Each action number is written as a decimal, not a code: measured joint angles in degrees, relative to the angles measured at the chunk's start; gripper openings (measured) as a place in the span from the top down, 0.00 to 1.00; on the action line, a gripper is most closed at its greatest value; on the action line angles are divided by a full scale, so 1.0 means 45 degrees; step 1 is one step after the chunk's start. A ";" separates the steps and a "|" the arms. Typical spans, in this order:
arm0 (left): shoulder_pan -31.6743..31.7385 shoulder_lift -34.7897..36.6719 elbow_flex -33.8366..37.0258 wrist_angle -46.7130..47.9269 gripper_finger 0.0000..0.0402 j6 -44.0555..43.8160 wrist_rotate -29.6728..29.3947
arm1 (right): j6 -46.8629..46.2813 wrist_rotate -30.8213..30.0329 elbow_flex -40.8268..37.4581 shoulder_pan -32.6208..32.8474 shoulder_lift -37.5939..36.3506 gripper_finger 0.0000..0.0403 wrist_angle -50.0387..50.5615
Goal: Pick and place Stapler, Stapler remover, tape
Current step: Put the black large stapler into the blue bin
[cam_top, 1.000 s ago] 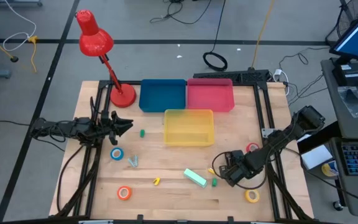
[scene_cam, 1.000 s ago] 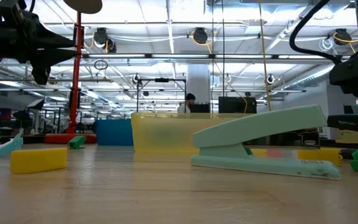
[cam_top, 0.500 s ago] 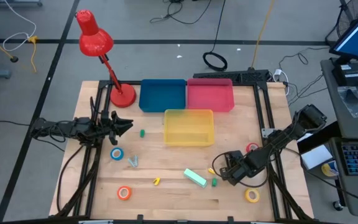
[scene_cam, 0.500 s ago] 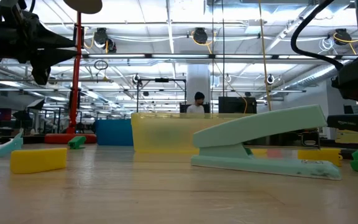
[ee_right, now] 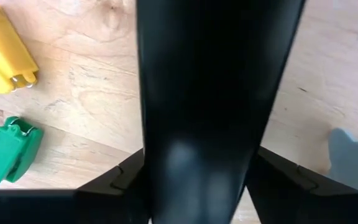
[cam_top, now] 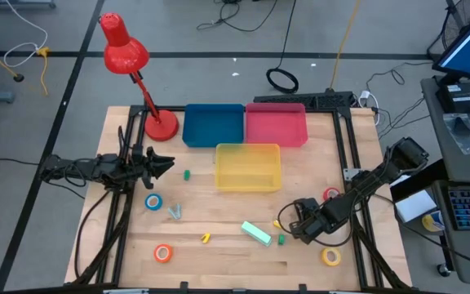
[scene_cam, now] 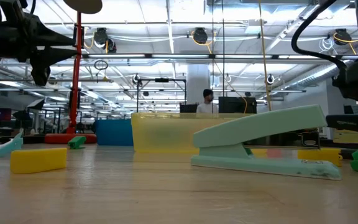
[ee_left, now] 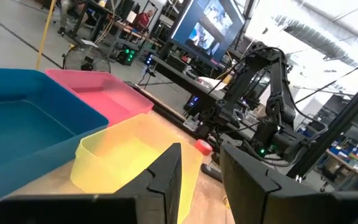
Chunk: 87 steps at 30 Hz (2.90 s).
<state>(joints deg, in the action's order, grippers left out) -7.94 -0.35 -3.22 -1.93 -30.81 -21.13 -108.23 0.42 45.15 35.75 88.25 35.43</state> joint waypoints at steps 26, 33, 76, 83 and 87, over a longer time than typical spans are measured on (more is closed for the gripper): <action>0.0000 -0.0008 0.0000 -0.2483 0.72 0.0951 0.0409 | 0.4953 -0.1715 0.5558 -0.1069 0.0039 0.64 0.8214; -0.0002 -0.1042 0.0000 -0.3919 0.72 0.1998 0.0919 | 0.8001 -0.3485 0.7456 -0.2828 0.0037 0.64 0.9138; 0.1444 -1.7403 -1.4811 0.3938 0.70 0.8752 -0.0981 | 2.9510 -0.4905 0.7611 -1.0098 0.0019 0.64 0.1533; 0.1674 -1.9012 -1.6918 0.5145 0.57 1.0088 -0.0979 | 2.9542 -0.5090 0.7611 -1.0098 0.0019 0.64 0.1412; 0.1715 -1.9442 -1.7131 0.5186 0.47 1.0425 -0.0883 | 2.9524 -0.5094 0.7611 -1.0098 0.0019 0.64 0.1383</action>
<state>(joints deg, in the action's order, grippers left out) -0.23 -87.84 -80.31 21.41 16.10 -25.10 24.63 -22.50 79.40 -9.69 88.33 41.65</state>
